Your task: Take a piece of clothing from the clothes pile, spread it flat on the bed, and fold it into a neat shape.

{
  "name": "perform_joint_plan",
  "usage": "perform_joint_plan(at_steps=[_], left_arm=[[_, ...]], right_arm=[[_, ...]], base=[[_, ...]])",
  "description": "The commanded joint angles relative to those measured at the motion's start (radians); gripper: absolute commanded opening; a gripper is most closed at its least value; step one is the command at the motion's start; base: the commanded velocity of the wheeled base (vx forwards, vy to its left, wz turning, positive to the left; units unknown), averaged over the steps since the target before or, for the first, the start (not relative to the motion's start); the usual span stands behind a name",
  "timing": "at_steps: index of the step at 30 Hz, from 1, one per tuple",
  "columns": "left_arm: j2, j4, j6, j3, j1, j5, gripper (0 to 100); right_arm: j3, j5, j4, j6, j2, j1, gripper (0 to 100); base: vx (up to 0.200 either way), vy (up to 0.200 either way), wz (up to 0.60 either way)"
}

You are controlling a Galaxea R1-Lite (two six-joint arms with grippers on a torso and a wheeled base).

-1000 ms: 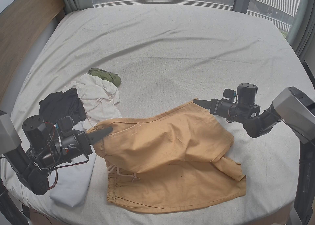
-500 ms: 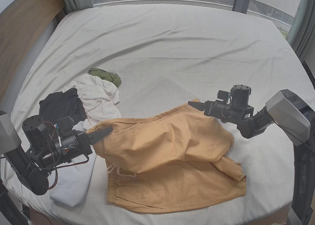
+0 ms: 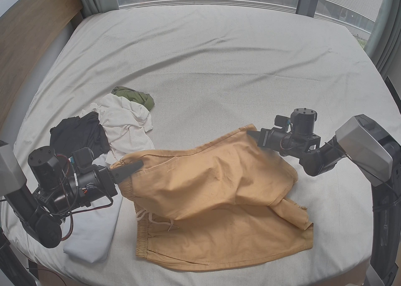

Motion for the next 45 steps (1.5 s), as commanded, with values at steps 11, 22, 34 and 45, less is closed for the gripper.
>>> perform_joint_plan(at_steps=[11,22,34,45], left_arm=[[0.010,-0.002,-0.010,-0.075,-0.001,-0.002,0],[0.067,-0.002,-0.008,-0.178,-0.021,0.000,0],[0.095,-0.002,-0.007,-0.256,-0.021,0.031,0],[0.167,-0.004,-0.007,-0.336,-0.024,0.126,0]], right_arm=[[0.386,-0.008,-0.225,-0.002,-0.329,-0.092,0],[0.666,-0.007,-0.556,0.082,-0.419,-0.148,0],[0.687,-0.001,-0.609,0.085,-0.421,-0.193,0],[0.652,-0.001,-0.610,0.085,-0.407,-0.201,0]], base=[[0.000,0.000,0.00],[0.000,0.000,0.00],[0.000,0.000,0.00],[0.000,0.000,0.00]])
